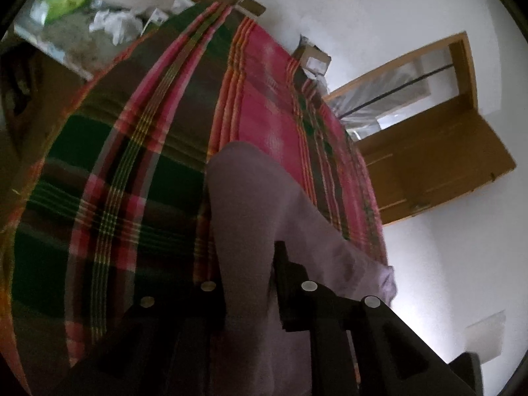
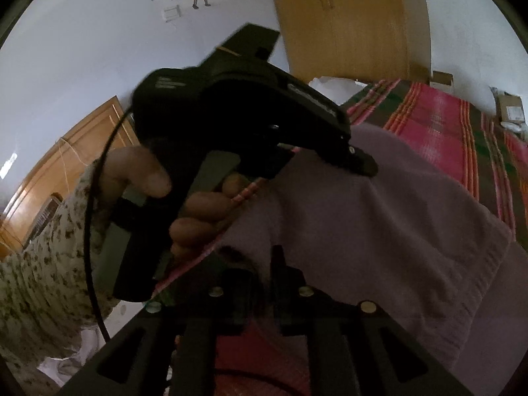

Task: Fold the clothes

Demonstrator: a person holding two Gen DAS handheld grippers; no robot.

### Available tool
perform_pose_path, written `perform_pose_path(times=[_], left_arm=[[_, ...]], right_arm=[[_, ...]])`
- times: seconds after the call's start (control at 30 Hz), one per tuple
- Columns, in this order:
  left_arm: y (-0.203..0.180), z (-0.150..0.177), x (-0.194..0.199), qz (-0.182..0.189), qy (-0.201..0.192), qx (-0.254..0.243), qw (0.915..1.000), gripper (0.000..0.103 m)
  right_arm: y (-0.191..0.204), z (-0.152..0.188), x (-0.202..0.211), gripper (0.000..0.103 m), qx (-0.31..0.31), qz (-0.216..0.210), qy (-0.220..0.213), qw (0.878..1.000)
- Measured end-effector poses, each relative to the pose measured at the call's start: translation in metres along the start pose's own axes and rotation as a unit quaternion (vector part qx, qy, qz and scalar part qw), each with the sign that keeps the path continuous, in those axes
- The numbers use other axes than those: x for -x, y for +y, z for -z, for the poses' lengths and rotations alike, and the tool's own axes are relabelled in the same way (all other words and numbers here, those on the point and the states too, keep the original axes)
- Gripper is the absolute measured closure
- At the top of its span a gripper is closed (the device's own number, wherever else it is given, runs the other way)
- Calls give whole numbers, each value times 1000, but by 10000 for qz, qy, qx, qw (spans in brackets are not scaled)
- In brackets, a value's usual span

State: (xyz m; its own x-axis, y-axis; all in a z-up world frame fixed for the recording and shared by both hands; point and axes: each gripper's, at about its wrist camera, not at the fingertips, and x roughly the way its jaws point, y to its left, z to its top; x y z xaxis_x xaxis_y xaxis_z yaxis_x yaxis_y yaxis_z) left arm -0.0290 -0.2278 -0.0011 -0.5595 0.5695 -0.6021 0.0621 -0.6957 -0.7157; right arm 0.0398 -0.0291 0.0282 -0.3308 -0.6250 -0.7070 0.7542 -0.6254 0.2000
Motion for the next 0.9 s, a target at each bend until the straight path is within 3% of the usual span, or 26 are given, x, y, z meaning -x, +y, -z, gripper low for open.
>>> perform_pose_path(times=[0.07,0.23,0.37,0.57,0.67,0.8,0.9], left_arm=[[-7,3,7,-151,-132,-101,9997,85],[-16,11,28,-713,-404,-253,9963,83],[-25,21,47,-1225,-779,-314,9889,83],[-62,40,57,-1405,-1326,-786,9780,83],[-80,50,62,-1492,-1596,-1021,9705,83],[-107,65,42,-1224,-1320,-1355,9743,80],[-126,77,25,-1263,-1179,-1608,9717,80]], right_arm=[[-4,0,7,73,-60,113,-61,9999],[-13,4,31,66,-249,171,-183,9994],[-17,12,56,62,-309,320,-403,9982],[-43,23,94,53,-470,894,-699,9924],[-65,34,114,53,-635,1414,-704,9854],[-98,52,143,53,-904,1948,-720,9740],[-126,64,157,53,-1159,2257,-689,9648]])
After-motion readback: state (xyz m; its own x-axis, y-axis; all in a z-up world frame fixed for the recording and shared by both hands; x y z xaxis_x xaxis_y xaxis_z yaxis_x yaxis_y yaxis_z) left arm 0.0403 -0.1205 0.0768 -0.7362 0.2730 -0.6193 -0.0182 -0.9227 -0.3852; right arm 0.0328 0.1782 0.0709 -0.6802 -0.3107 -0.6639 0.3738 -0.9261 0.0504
